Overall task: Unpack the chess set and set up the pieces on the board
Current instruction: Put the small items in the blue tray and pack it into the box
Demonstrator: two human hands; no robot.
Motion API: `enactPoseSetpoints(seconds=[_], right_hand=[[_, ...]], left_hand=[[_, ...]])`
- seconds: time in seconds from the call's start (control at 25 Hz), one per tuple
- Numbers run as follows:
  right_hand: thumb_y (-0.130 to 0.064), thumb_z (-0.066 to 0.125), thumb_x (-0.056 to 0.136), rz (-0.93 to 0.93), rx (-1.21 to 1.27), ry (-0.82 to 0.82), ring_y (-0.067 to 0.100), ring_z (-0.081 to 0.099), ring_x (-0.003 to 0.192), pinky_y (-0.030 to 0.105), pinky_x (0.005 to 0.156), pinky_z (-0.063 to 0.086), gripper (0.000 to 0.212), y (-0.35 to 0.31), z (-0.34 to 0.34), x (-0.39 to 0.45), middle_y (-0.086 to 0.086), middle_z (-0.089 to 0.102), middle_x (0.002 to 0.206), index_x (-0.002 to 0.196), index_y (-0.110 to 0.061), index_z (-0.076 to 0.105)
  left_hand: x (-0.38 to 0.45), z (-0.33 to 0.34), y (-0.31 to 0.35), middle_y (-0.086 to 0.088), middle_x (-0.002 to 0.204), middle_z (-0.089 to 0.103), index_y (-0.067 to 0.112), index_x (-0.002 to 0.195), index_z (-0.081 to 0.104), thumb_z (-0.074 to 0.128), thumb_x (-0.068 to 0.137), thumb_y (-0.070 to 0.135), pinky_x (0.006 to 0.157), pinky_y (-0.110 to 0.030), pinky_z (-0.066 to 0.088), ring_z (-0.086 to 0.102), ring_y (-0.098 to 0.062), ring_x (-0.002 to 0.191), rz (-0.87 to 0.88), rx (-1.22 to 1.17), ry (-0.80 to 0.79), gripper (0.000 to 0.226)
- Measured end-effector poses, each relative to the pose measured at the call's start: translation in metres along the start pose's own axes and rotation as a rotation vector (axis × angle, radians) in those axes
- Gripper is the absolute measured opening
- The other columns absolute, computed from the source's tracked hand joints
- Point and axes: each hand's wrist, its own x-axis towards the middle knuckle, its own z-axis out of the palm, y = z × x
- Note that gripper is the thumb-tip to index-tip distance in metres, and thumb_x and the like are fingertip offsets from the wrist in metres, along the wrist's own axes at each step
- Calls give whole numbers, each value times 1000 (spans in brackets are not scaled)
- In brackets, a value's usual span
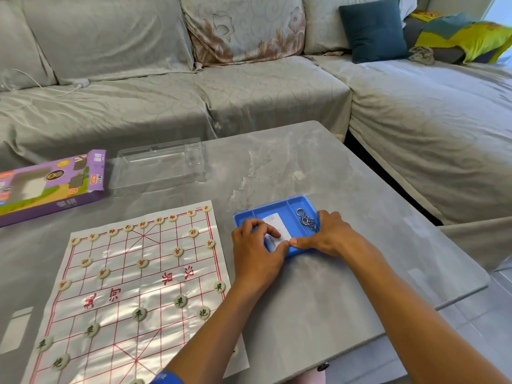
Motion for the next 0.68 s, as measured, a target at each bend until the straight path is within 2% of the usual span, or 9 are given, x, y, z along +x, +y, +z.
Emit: enactPoseSetpoints(seconds=[0.16,0.32,0.56,0.68], right_hand=[[-74,70,60,-25,-46,70,29,46,116,44,95,45,98,-1,1,-14,7,41,125,132,-15,38],[-74,57,73,-113,-50,142,29,40,120,42,95,40,91,6,13,-32,8,38,134,137,-15,30],[-62,68,73,-60,150,91,29,35,126,40,102,37,87,13,10,-32,7,36,138,139,-17,33],[-56,73,69,8,180,113,28,39,120,43,101,40,79,8,12,-26,6,41,129,130,-17,40]], left_hand=[[-2,-2,7,10,109,42,28,90,58,73,78,41,94,-26,39,32,-12,113,9,14,-17,23],[-5,-6,15,7,114,44,27,92,57,72,80,40,98,-29,40,33,-14,117,-43,41,-34,23],[-5,-6,18,8,113,42,28,90,57,71,80,38,99,-30,40,33,-15,118,-68,47,-34,19],[-3,-4,18,8,113,43,27,89,58,72,80,36,98,-28,40,32,-14,117,-65,43,-28,19]])
